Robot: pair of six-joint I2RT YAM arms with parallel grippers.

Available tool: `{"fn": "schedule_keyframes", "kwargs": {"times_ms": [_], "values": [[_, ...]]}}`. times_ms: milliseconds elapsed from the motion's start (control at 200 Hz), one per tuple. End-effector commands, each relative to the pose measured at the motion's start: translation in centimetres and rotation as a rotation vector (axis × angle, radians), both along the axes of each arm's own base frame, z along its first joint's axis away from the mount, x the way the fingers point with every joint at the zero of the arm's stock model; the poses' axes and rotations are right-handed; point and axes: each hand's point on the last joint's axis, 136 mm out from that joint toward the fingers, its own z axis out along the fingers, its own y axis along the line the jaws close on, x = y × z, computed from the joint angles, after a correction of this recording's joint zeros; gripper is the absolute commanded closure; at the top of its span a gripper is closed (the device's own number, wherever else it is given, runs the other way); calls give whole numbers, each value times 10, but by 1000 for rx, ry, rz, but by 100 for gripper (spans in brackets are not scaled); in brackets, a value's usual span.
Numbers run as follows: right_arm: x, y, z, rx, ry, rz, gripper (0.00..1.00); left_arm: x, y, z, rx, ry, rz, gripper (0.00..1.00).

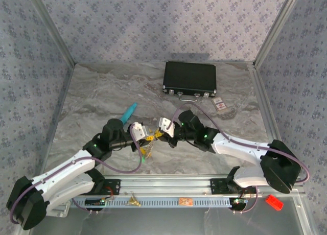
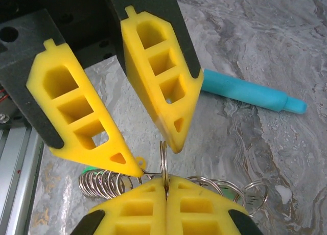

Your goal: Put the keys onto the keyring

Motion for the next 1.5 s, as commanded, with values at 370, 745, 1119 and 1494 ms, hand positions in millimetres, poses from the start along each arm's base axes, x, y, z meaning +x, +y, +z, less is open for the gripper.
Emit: {"fn": "schedule_keyframes", "kwargs": {"times_ms": [370,745,1119,1494], "values": [[-14,2,18,-172,-118,151,100,-5,-6,13,60,-35,-90,78],[-9,3,28,-81,-70,116,84,-6,-11,24,-3,-36,-99,100],[-13,1,31,99,18,143,74,-10,-17,27,-121,-44,-116,100],[-11,-1,20,68,24,142,79,-14,-16,27,-132,-40,-128,100]]}}
